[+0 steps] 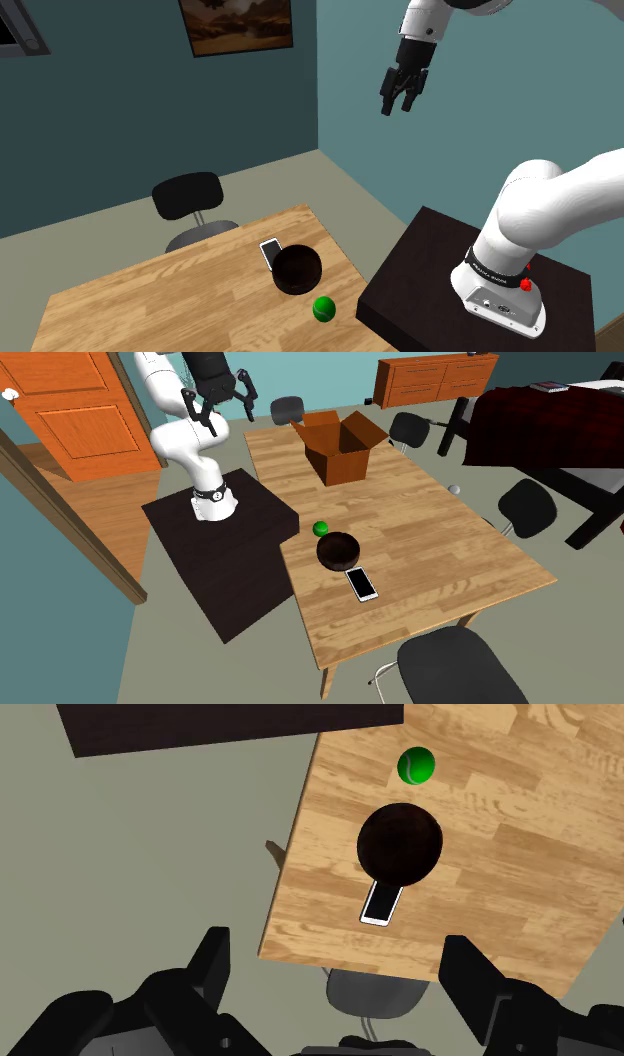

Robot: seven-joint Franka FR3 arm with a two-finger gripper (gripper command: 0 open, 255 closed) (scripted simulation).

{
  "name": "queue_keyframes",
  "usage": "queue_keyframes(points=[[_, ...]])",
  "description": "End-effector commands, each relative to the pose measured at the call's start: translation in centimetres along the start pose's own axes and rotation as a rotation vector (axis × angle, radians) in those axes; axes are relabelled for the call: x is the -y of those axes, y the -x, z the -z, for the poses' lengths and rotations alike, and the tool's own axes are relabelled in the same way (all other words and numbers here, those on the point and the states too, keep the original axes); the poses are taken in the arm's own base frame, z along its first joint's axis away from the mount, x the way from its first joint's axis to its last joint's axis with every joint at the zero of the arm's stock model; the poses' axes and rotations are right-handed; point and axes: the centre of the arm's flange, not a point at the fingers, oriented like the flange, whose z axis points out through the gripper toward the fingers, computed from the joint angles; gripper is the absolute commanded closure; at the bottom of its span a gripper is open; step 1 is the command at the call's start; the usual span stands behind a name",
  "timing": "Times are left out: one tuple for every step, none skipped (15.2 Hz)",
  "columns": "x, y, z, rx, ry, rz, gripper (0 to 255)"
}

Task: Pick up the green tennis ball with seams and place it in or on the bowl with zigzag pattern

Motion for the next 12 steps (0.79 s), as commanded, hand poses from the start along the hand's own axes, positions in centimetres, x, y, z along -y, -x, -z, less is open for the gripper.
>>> queue_keyframes(points=[[0.0,0.0,0.0,0.000,0.000,0.000,0],[0.7,-0.1,-1.2,0.004,0.003,0.013,0],[1.3,-0.3,-2.3,0.008,0.006,0.025,0],[1.9,-0.4,-3.5,0.012,0.009,0.038,0],[2.6,-0.5,-4.7,0.016,0.012,0.051,0],[3.2,-0.6,-5.9,0.020,0.015,0.064,0],[3.9,-0.7,-7.1,0.024,0.018,0.076,0],[4.5,-0.7,-8.2,0.028,0.021,0.089,0],[5.2,-0.8,-9.4,0.032,0.024,0.102,0],[5.8,-0.8,-10.6,0.036,0.027,0.115,0],[6.4,-0.8,-11.8,0.040,0.030,0.127,0],[7.0,-0.8,-13.0,0.044,0.033,0.140,0]])
